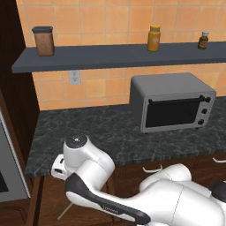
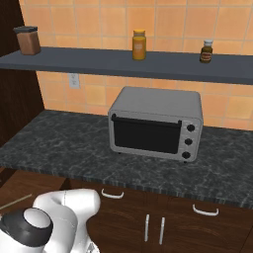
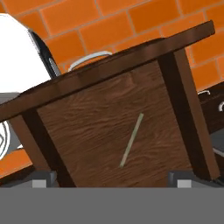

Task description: Take a straw from the drawer in front and place it inside the glass cup on the dining counter.

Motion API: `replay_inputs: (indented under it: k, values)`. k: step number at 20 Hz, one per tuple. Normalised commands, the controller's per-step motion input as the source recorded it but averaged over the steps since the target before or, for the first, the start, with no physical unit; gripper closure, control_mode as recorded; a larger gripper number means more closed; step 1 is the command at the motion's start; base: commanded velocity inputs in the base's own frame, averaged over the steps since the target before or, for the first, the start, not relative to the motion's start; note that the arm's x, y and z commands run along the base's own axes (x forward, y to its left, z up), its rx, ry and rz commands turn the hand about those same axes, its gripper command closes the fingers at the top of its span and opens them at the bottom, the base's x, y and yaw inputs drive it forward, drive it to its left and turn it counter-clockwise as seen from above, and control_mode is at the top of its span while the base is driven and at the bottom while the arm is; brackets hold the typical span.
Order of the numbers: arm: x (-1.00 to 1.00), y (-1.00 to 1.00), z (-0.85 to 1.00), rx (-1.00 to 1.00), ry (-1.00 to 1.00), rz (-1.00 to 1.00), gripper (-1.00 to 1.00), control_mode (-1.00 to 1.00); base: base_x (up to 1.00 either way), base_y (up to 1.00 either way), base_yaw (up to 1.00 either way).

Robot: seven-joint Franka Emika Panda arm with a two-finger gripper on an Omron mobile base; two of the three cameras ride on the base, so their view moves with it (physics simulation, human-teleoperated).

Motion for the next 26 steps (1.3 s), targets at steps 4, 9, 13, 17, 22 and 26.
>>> replay_inputs:
  k: [4,9,13,17,22,26]
  values:
    - [0.32,0.00,-0.58,0.02,0.08,0.00,-1.00,-1.00,0.00,0.00,0.00]
    - [0.23,0.02,-0.50,0.00,0.10,0.00,-1.00,-1.00,0.00,0.00,0.00]
    - [0.16,0.13,-0.51,0.00,0.02,0.00,-1.00,-1.00,0.00,0.00,0.00]
    - [0.11,0.28,-0.50,-0.03,0.00,0.00,-1.00,-1.00,0.00,0.00,0.00]
    - [0.31,0.22,-0.32,-0.02,0.03,0.00,-1.00,-1.00,0.00,0.00,0.00]
    - [0.44,0.08,-0.32,-0.03,0.10,0.00,-1.00,-1.00,0.00,0.00,0.00]
